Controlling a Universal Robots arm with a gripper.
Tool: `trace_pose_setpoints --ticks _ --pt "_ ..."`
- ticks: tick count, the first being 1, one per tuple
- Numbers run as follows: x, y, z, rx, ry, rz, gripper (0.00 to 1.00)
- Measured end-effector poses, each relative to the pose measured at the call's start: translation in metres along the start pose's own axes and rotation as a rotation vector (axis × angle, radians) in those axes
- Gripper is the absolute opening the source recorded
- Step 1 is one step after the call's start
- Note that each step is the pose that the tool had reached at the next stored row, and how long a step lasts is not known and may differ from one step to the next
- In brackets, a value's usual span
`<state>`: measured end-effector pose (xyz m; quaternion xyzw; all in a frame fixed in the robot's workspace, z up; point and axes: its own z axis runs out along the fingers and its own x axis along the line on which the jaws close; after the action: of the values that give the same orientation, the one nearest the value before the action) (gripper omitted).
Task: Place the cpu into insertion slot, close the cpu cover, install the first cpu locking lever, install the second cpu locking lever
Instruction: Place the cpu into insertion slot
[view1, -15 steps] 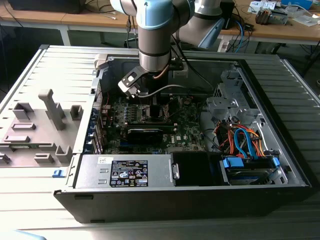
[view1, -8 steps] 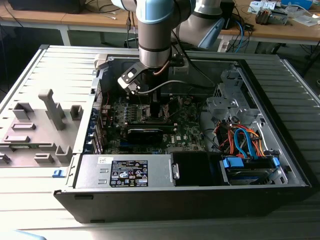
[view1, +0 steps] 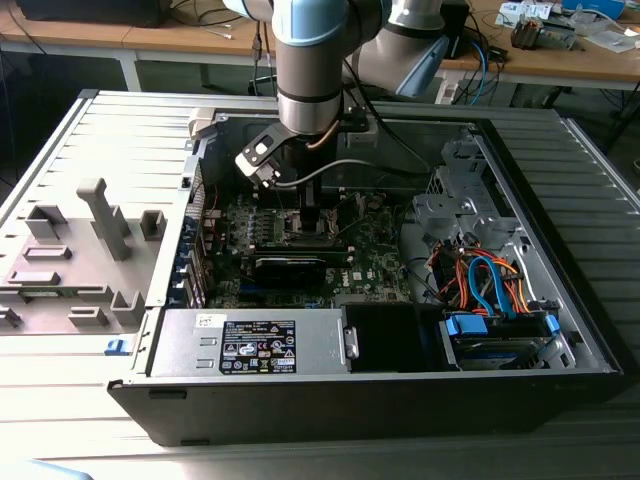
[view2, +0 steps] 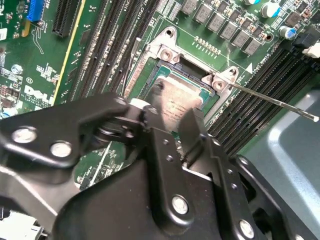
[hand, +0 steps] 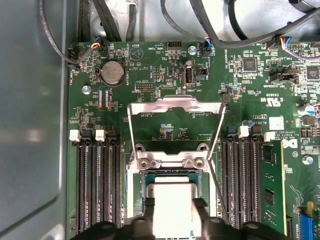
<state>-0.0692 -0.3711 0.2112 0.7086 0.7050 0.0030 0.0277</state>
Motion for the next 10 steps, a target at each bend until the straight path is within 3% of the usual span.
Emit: trace_pose_setpoints --ticks 2,3,6,8,10 --pt "0.0000 0.0004 -0.0001 0.0011 -0.0008 -0.001 0.29" --pt "0.0000 0.0008 -0.0002 0.0022 -0.0012 -0.001 0.29" --pt "-0.0001 0.0029 -0.0041 0.0096 -0.0014 -0.001 0.11" --pt "-0.0002 0.0054 -0.0082 0.0179 -0.0014 -0.001 0.11" --pt "-0.0003 0.0069 -0.0104 0.0217 -0.0014 -0.002 0.11"
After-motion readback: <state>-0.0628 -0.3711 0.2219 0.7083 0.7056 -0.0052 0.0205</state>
